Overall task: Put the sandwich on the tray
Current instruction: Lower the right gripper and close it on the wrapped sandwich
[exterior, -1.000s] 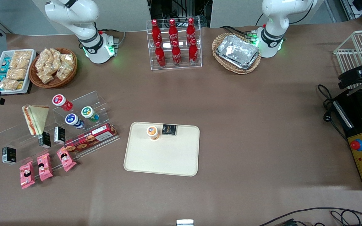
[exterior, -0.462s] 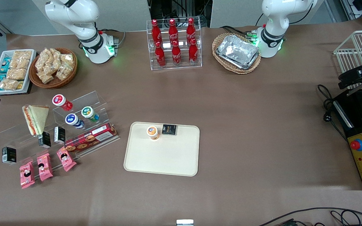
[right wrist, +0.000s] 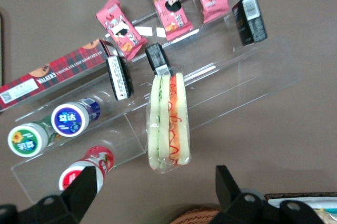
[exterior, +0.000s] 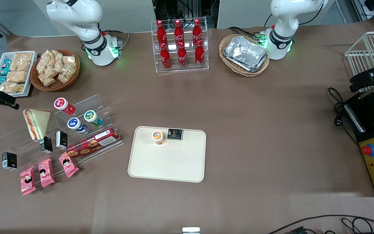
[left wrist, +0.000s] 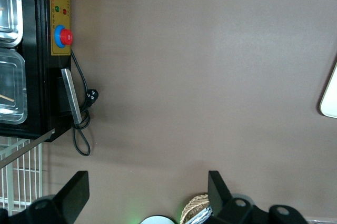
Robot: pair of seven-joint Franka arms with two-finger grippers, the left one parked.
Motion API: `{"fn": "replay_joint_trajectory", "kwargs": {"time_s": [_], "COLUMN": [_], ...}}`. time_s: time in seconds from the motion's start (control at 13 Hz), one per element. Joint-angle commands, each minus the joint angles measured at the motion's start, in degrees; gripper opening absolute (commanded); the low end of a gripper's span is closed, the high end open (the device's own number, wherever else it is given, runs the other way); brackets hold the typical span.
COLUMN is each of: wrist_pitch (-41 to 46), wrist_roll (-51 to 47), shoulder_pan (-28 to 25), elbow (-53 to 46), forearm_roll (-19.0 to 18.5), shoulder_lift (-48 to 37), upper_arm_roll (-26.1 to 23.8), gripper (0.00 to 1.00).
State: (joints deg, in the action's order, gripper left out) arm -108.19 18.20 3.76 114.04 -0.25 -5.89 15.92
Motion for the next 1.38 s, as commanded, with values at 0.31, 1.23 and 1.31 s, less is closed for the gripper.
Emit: {"fn": "replay_joint_trajectory", "kwargs": {"time_s": [0.31, 1.23, 1.31], "wrist_pitch": [-14.8, -24.8, -24.8], "wrist_roll": [5.7, 5.1, 5.0], "shoulder_pan": [0.2, 0.0, 0.0], "elbow": [14.1, 16.8, 16.8], "forearm_roll": [0.9, 5.2, 5.4], "shoulder_lift": [-0.8, 5.5, 5.6], "upper_arm_roll": [2.0, 2.1, 2.1], "gripper": [1.0, 0.82, 0.75]}}
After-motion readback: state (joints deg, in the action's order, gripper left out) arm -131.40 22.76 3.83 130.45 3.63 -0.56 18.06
